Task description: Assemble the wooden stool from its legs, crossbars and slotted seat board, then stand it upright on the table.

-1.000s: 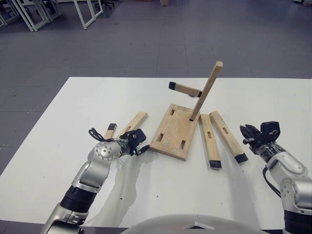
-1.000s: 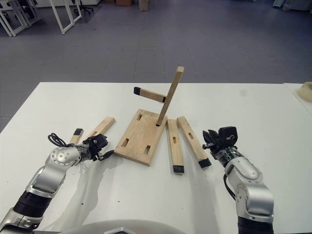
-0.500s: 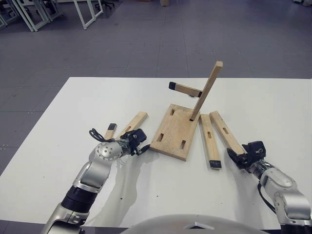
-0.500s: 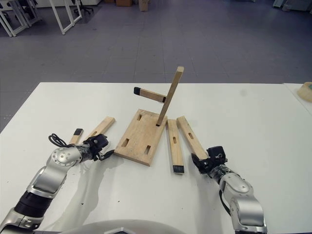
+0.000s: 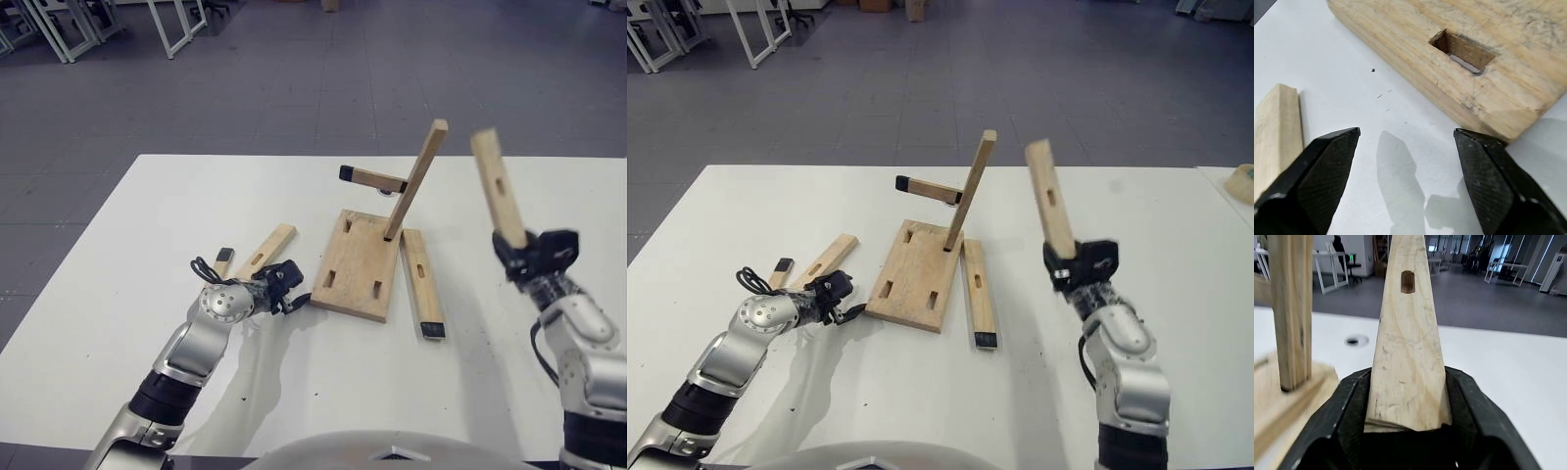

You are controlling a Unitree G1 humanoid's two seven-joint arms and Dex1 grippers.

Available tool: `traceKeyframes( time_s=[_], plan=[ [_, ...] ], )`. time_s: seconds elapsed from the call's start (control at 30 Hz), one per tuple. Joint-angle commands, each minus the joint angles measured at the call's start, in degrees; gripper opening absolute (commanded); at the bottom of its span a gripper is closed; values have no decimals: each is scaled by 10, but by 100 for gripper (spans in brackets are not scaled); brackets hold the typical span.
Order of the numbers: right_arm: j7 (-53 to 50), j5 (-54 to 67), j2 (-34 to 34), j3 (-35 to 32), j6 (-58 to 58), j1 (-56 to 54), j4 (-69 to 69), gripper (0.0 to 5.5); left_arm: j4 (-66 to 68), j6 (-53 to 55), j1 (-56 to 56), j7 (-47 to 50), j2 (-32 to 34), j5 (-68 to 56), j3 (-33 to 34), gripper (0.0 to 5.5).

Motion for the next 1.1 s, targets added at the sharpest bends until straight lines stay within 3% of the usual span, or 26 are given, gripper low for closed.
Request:
traceKeyframes(
  time_s=[0.03, 0.2, 0.37, 0.43, 0.6, 0.7, 0.87, 1.1],
  plan=[
    [-28, 75, 5, -17, 45, -129, -50, 204, -15, 21, -24, -17, -38, -17, -38, 357],
    [-18, 136, 16, 11, 81, -194, -45, 204, -12, 23, -61, -2, -107, -37, -58, 357],
    [52, 203, 14, 36, 105, -179, -27, 204, 15, -23, -71, 16, -147, -51, -55, 357],
    [88, 243, 10, 41, 127, -163, -23, 204, -22, -14, -57, 17, -156, -98, -5, 357],
    [151, 365, -2, 29, 185, -120, -31, 204, -129, 125, -82, 30, -188, -346, 195, 357],
    [192, 443, -19, 26, 227, -123, -14, 204, -145, 232, -101, 51, -197, -513, 271, 383],
    [268, 509, -56, 39, 274, -142, 14, 204, -116, 312, -136, 137, -223, -750, 330, 474],
    [338, 531, -84, 60, 301, -155, 38, 204, -84, 298, -157, 242, -202, -932, 333, 477]
  ],
)
